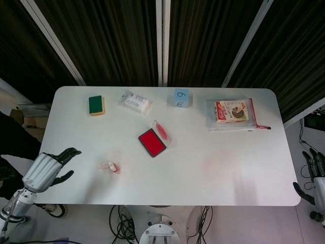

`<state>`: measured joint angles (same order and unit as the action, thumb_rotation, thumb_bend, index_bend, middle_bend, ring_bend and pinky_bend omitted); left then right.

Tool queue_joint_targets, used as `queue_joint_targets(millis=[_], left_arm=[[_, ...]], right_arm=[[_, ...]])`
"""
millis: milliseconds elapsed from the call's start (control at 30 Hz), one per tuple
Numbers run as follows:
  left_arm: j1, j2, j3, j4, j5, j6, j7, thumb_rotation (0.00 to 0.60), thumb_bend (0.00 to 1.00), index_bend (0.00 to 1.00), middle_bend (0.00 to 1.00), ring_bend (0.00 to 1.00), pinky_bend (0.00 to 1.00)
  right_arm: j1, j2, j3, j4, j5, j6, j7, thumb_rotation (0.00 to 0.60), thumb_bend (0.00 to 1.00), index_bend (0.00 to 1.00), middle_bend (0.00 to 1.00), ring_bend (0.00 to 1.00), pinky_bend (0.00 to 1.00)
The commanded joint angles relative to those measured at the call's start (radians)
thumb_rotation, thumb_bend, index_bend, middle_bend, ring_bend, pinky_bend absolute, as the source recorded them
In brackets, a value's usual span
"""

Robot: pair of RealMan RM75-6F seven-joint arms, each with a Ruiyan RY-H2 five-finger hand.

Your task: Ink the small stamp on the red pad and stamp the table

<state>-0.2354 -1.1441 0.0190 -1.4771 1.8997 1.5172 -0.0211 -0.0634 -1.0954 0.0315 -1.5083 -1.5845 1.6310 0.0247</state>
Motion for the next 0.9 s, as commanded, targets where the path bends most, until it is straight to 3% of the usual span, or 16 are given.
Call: queue_joint_targets(millis=[33, 433, 633, 900], left_arm=[[-0.051, -0.065, 0.006, 0.044, 0.027, -0.056, 0.017, 0.600, 0.22, 0.26, 0.28, 0.87, 0.97], [-0.177, -0.268, 0.031, 0.219, 0.025, -0.227, 0.010, 0.600, 0.22, 0.23, 0.25, 0.87, 0.98], [-0.211, -0.386, 0.040, 0.387, 0.022, -0.247, 0.021, 0.600, 0.22, 0.24, 0.25, 0.87, 0.98], [-0.232, -0.474, 0.074, 0.524, 0.019, -0.231, -0.026, 0.600, 0.22, 0.28, 0.28, 0.88, 0.99]], right_arm=[[-0.005, 0.002, -0.001, 0.000, -0.001, 0.008, 0.001, 0.600, 0.16, 0.00, 0.00, 0.00, 0.00], [-0.023, 0.013, 0.000, 0.005, 0.008, 0.033, 0.018, 0.600, 0.16, 0.00, 0.00, 0.00, 0.00], [-0.023, 0.010, 0.003, 0.013, 0.013, 0.030, 0.024, 0.600, 0.16, 0.00, 0.00, 0.00, 0.00], [-0.022, 0.012, 0.005, 0.015, 0.018, 0.026, 0.027, 0.600, 0.17, 0.00, 0.00, 0.00, 0.00]])
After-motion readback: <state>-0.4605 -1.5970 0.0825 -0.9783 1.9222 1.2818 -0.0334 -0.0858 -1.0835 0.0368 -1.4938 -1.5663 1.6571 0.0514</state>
